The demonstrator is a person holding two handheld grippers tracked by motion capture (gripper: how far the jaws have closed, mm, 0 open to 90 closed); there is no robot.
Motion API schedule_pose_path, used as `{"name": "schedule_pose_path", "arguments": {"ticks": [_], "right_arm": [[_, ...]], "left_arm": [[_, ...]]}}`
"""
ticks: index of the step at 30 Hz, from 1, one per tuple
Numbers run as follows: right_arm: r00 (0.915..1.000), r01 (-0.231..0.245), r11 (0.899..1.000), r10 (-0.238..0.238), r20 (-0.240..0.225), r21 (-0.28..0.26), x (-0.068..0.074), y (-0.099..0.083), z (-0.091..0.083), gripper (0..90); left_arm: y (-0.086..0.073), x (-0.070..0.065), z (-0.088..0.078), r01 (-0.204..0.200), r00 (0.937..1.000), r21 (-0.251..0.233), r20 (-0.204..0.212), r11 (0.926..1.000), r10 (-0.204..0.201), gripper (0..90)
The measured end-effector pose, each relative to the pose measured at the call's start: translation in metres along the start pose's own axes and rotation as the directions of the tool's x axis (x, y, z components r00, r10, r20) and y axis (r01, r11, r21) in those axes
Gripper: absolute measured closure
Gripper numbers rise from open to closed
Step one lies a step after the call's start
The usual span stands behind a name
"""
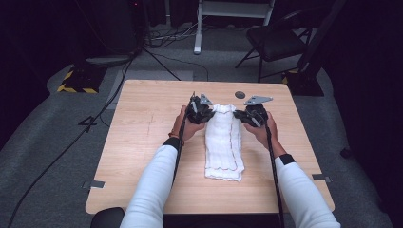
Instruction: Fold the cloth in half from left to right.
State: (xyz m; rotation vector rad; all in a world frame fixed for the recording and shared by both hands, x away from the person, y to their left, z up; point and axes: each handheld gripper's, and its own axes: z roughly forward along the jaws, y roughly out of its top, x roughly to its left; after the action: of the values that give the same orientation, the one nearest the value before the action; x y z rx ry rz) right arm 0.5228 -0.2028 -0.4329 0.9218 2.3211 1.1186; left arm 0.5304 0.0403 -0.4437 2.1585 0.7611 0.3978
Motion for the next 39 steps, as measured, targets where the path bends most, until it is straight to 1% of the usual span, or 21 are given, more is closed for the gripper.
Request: {"name": "schedule_pose_path", "arguments": {"ticks": [1,4,5,7,8,10,12,13,16,19,22,24,27,28,30,33,35,36,37,38,39], "right_arm": [[1.0,0.004,1.0,-0.004,-0.002,-0.002,0.0,-0.001,-0.001,84.8],[0.9998,-0.007,1.0,0.007,-0.02,-0.019,0.001,-0.006,-0.007,84.8],[0.9997,-0.009,1.0,0.009,-0.024,-0.02,0.002,-0.007,-0.009,84.8],[0.9995,-0.004,1.0,0.003,-0.031,-0.031,0.004,-0.01,-0.015,84.8],[0.9991,-0.006,0.999,0.004,-0.043,-0.043,0.006,-0.011,-0.018,84.8],[0.9983,0.012,0.999,-0.015,-0.056,-0.05,0.009,-0.013,-0.023,84.8],[0.9972,0.025,0.999,-0.028,-0.069,-0.049,0.012,-0.016,-0.027,84.8],[0.9967,0.03,0.998,-0.033,-0.075,-0.048,0.012,-0.018,-0.028,84.8],[0.9954,0.038,0.998,-0.043,-0.086,-0.055,0.015,-0.022,-0.034,84.8],[0.9933,0.041,0.997,-0.048,-0.105,-0.061,0.019,-0.026,-0.04,84.9],[0.9906,0.055,0.997,-0.062,-0.122,-0.061,0.024,-0.028,-0.044,84.8],[0.9881,0.071,0.995,-0.079,-0.132,-0.066,0.029,-0.03,-0.047,84.8],[0.9822,0.091,0.994,-0.101,-0.158,-0.068,0.035,-0.033,-0.051,84.8],[0.9807,0.094,0.993,-0.105,-0.165,-0.069,0.037,-0.033,-0.052,84.8],[0.9759,0.104,0.992,-0.116,-0.185,-0.07,0.042,-0.035,-0.055,84.9],[0.9704,0.122,0.99,-0.134,-0.201,-0.072,0.048,-0.038,-0.059,84.8],[0.9643,0.131,0.988,-0.145,-0.222,-0.078,0.053,-0.042,-0.063,84.8],[0.963,0.135,0.988,-0.149,-0.224,-0.076,0.055,-0.044,-0.064,84.8],[0.96,0.135,0.988,-0.15,-0.236,-0.078,0.058,-0.047,-0.067,84.8],[0.9578,0.136,0.988,-0.151,-0.245,-0.079,0.059,-0.048,-0.068,84.8],[0.955,0.142,0.987,-0.157,-0.251,-0.076,0.061,-0.05,-0.07,84.8]], "left_arm": [[0.0,-0.002,-0.001,-0.01,1.0,0.006,0.001,0.9999,0.01,81.9],[0.001,-0.004,-0.006,-0.02,0.9997,-0.004,0.013,0.9998,0.02,81.9],[0.001,-0.006,-0.009,-0.03,0.9992,-0.009,0.026,0.9995,0.03,81.9],[0.0,-0.01,-0.015,-0.052,0.9981,-0.015,0.032,0.9985,0.052,81.9],[-0.002,-0.012,-0.017,-0.051,0.9976,-0.024,0.046,0.9984,0.052,81.9],[-0.006,-0.016,-0.021,-0.064,0.9961,-0.03,0.06,0.9975,0.066,81.9],[-0.008,-0.019,-0.024,-0.075,0.994,-0.036,0.077,0.9965,0.078,81.8],[-0.01,-0.021,-0.026,-0.073,0.9932,-0.042,0.088,0.9965,0.076,81.8],[-0.013,-0.027,-0.031,-0.097,0.9887,-0.054,0.11,0.9938,0.102,81.8],[-0.015,-0.032,-0.037,-0.115,0.9849,-0.058,0.123,0.9916,0.121,81.7],[-0.02,-0.036,-0.043,-0.131,0.9814,-0.062,0.133,0.9895,0.138,81.7],[-0.025,-0.038,-0.046,-0.131,0.9804,-0.063,0.14,0.9894,0.139,81.5],[-0.032,-0.041,-0.048,-0.124,0.9797,-0.067,0.151,0.99,0.133,81.5],[-0.036,-0.042,-0.05,-0.122,0.978,-0.067,0.161,0.9902,0.132,81.4],[-0.041,-0.045,-0.052,-0.125,0.9764,-0.072,0.168,0.9895,0.135,81.2],[-0.048,-0.049,-0.057,-0.128,0.9716,-0.083,0.189,0.9882,0.142,81.2],[-0.053,-0.053,-0.059,-0.135,0.9688,-0.084,0.198,0.9873,0.149,81.1],[-0.055,-0.056,-0.061,-0.143,0.9661,-0.083,0.205,0.9862,0.157,81.0],[-0.056,-0.058,-0.062,-0.146,0.9649,-0.082,0.208,0.9859,0.16,81.1],[-0.057,-0.061,-0.064,-0.154,0.9623,-0.079,0.214,0.9849,0.168,81.0],[-0.058,-0.064,-0.066,-0.168,0.9568,-0.075,0.227,0.9829,0.181,81.0]]}}
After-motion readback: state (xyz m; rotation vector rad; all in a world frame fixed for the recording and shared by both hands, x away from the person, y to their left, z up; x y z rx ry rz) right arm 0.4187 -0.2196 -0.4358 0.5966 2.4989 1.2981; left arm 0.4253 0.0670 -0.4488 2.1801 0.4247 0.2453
